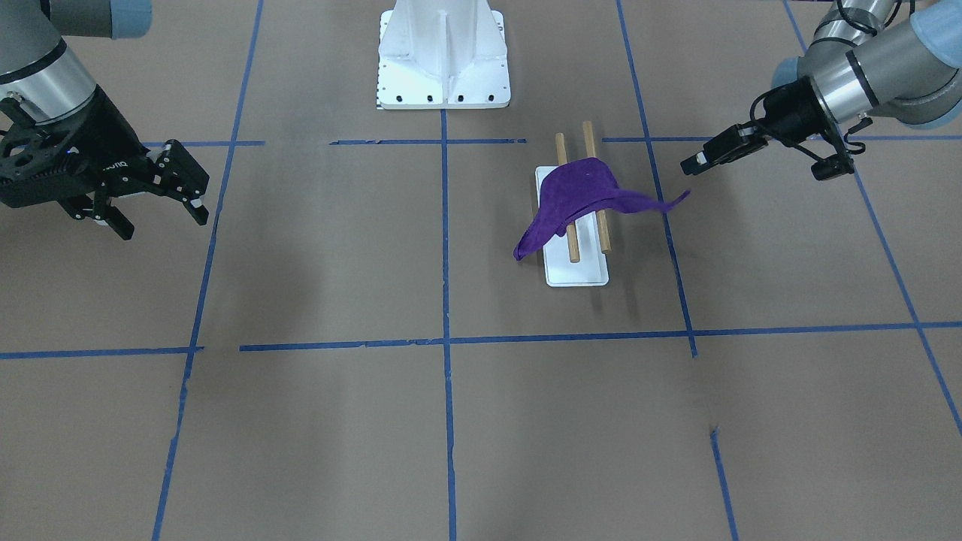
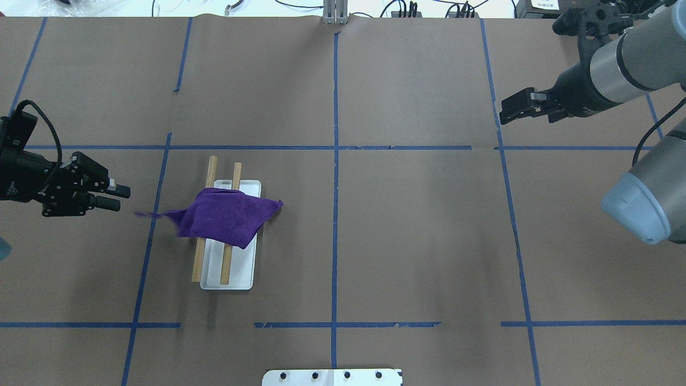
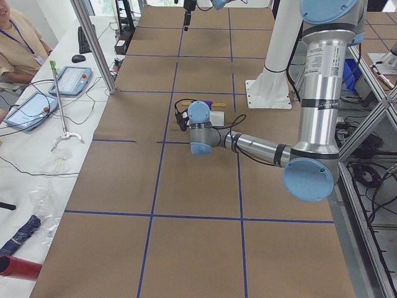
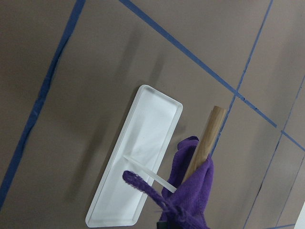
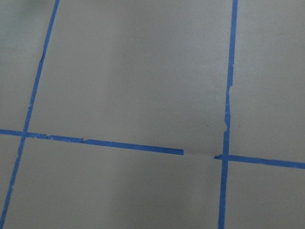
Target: Hang towel on rack
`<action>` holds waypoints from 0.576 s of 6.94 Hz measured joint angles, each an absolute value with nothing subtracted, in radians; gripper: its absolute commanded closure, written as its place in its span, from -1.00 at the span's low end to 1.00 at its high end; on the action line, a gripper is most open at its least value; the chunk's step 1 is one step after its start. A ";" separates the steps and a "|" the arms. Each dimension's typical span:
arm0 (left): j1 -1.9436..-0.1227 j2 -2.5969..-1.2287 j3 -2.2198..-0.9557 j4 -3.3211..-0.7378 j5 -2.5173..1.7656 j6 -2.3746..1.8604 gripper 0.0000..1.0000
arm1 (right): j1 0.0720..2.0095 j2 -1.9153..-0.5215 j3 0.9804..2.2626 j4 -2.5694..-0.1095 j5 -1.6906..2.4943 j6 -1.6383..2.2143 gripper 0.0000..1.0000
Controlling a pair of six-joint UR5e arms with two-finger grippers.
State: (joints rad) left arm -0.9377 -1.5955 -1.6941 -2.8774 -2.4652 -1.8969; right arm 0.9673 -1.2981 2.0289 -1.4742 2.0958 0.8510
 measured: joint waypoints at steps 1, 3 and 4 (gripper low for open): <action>-0.940 -1.596 -1.675 -2.876 -2.452 -1.895 -1.00 | 0.978 -1.314 2.017 -1.474 2.097 0.840 -1.00; -0.977 -1.585 -1.646 -2.872 -2.407 -1.773 -1.00 | 1.026 -1.364 1.970 -1.476 2.099 0.751 -1.00; -1.017 -1.563 -1.635 -2.870 -2.400 -1.638 -1.00 | 1.073 -1.389 1.935 -1.477 2.116 0.665 -1.00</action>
